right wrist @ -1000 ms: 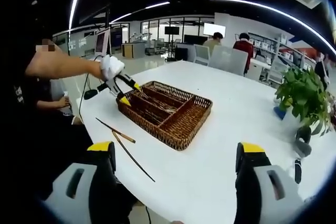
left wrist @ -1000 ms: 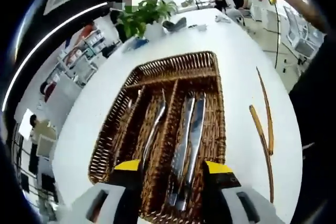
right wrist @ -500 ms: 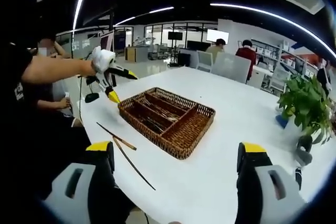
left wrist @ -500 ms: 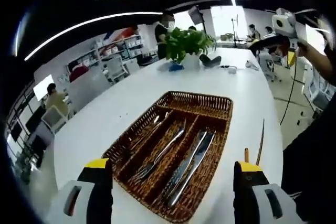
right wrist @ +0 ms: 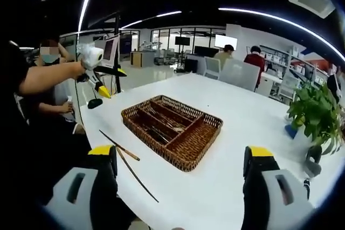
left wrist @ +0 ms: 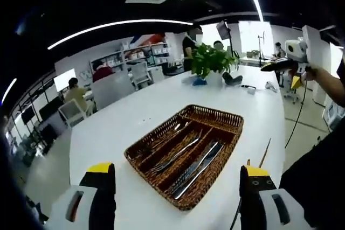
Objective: Arrange the knives, forks, and spoons in their matching storage slots by inserting each utensil handle-first until every utensil is classified and aligned in the correct compartment
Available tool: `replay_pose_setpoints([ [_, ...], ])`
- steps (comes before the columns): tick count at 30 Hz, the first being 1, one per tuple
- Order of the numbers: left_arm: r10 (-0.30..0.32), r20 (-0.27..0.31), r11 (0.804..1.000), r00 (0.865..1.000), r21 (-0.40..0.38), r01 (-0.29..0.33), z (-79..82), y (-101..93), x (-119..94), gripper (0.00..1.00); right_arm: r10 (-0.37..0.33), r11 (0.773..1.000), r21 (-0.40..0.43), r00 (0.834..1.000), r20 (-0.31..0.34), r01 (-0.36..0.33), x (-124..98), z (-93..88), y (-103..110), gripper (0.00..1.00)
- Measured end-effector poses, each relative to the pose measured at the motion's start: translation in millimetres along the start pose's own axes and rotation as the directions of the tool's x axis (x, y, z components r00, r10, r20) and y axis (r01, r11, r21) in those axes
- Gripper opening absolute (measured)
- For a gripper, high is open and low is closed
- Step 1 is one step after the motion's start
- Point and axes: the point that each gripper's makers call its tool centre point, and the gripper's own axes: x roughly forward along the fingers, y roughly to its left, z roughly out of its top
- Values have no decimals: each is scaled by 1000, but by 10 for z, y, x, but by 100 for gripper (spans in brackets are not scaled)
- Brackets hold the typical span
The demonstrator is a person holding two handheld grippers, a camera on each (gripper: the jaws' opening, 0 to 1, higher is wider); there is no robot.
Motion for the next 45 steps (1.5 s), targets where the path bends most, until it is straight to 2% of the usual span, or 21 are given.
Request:
replay_pose_setpoints([
  [10,35,44,998,998,-52,-32,84,-41,-256,100,-2,1000,-5,1000,-14,2,59,-68,13,99],
  [13,33,58,996,998,-84,-28,77,-117,-315,100,-2,1000,-3,1000,-11,2,69,-68,31,99],
  [16,30,67,997,997,-79,-24,58,-200,-339,100,2,1000,-1,1000,-10,-2,81,-68,63,99],
  [24,47,75,992,996,-120,-38,-37,-271,-452,100,-4,1000,-12,1000,-18,4,76,-73,79,99],
  [27,48,75,993,996,-110,-40,-62,-306,-490,100,-10,1000,-7,1000,-13,10,71,-74,74,99],
  [32,61,98,994,993,-98,-51,-10,-302,-541,100,-12,1000,-8,1000,-20,12,83,-111,104,99],
  [36,68,91,995,994,-81,-60,-15,-330,-536,100,-15,1000,-11,1000,-18,15,78,-108,120,99],
  [45,56,98,994,994,-97,-46,-28,-403,-535,100,-21,1000,-17,1000,-23,21,72,-120,101,99],
])
